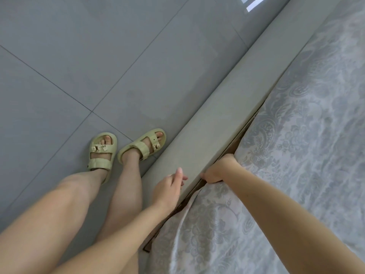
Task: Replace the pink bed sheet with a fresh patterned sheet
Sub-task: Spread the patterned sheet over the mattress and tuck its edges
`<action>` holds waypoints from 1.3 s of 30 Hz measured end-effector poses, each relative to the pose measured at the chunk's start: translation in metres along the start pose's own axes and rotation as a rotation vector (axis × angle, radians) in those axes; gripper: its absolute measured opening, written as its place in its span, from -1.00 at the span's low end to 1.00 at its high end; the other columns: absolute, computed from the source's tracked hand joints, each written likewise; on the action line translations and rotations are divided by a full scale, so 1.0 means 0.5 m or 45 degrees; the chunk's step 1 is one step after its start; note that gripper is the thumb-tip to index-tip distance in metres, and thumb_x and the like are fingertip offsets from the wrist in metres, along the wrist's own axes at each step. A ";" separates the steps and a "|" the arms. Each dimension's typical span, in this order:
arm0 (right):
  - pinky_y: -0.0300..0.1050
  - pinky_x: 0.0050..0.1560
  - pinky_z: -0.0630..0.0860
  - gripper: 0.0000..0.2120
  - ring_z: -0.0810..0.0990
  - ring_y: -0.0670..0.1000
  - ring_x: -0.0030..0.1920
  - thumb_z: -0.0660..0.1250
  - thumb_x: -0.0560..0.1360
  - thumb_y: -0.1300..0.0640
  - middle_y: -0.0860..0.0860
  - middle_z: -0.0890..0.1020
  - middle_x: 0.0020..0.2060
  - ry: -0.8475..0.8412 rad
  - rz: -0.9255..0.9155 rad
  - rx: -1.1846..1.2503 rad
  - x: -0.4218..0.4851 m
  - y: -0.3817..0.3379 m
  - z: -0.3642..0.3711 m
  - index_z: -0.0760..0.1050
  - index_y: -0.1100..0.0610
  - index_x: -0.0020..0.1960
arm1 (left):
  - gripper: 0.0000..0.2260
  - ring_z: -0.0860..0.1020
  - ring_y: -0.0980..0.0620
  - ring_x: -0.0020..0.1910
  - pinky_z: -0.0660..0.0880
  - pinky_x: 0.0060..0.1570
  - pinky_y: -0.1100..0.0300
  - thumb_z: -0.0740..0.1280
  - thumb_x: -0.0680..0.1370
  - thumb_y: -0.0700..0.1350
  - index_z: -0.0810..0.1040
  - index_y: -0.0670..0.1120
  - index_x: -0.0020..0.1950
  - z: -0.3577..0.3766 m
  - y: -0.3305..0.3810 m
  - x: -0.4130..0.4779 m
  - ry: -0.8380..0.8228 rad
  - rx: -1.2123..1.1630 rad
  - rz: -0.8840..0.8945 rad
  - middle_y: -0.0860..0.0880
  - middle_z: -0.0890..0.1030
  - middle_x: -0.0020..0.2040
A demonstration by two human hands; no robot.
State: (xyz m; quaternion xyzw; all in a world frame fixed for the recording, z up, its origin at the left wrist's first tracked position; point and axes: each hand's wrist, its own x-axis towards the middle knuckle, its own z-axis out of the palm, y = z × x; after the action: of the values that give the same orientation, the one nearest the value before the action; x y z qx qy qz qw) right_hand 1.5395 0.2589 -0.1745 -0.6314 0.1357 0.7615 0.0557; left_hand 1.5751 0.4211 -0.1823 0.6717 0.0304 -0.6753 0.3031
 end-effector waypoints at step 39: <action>-0.01 -0.01 0.33 -0.60 0.52 0.14 0.18 -0.04 0.62 0.03 0.10 0.58 0.14 0.321 -0.443 0.002 -0.018 -0.235 0.146 0.53 0.14 0.14 | -0.60 0.39 -0.04 0.36 0.32 0.34 0.19 0.02 0.66 0.03 0.37 -0.13 0.40 0.038 -0.235 -0.088 -0.319 0.148 -0.437 -0.09 0.42 0.39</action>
State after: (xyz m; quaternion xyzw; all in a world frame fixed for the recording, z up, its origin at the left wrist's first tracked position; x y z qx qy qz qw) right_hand 1.5024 0.3921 -0.1696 -0.7354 0.0312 0.6554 0.1692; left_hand 1.5016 0.5245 -0.1828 0.5839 0.0672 -0.7958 0.1459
